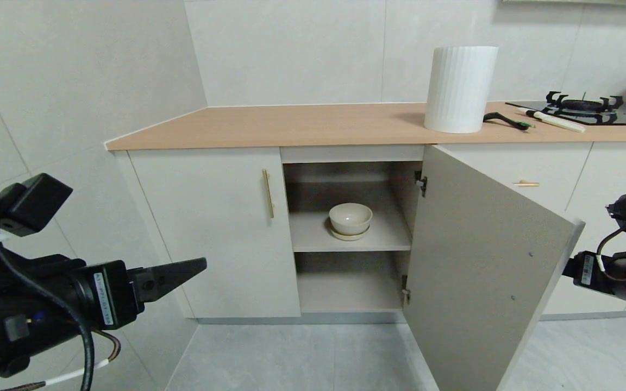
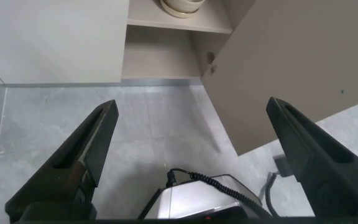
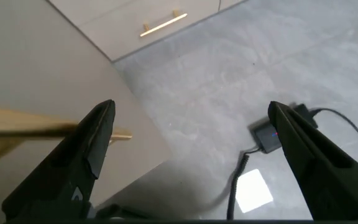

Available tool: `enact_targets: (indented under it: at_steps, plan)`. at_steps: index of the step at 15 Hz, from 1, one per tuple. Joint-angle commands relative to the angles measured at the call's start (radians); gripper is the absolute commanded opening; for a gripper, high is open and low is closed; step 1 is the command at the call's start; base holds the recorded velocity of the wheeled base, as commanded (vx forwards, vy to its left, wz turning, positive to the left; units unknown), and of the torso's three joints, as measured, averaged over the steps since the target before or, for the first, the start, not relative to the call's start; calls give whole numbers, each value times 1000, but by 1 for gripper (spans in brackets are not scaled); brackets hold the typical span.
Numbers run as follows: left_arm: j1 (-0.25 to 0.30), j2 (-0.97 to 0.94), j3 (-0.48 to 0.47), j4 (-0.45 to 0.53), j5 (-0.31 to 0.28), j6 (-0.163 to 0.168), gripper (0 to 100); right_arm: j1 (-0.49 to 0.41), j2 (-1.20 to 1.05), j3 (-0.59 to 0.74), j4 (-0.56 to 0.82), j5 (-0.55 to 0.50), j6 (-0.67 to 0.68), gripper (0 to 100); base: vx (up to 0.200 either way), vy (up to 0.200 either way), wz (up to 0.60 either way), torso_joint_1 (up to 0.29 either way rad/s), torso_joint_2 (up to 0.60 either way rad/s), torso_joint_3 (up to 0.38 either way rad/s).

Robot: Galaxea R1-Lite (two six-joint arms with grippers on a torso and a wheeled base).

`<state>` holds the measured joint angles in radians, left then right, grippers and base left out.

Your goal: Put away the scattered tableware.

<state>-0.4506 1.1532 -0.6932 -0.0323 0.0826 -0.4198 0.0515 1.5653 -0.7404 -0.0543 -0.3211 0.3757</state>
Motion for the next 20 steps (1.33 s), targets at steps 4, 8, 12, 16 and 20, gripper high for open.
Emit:
enact_targets:
  at_steps: [4,8,12,16,20]
  plan:
    - [0,3,-5,-1,-1,-1,100,145,47,-17,-12,83,37,100,0,0,0,0,0,0]
    - [0,5,-9,-1,-18,-1,100,318,151,-119,-9,102,37,100,0,0,0,0,0,0]
    - [1,5,-9,0,-17,1,100,446,298,-243,-10,102,34,100,0,0,0,0,0,0]
    - [20,45,-5,2,2,3,100,461,417,-375,-10,103,37,100,0,0,0,0,0,0]
    - [20,65,1,2,0,1,100,462,433,-399,-19,122,40,100,0,0,0,0,0,0]
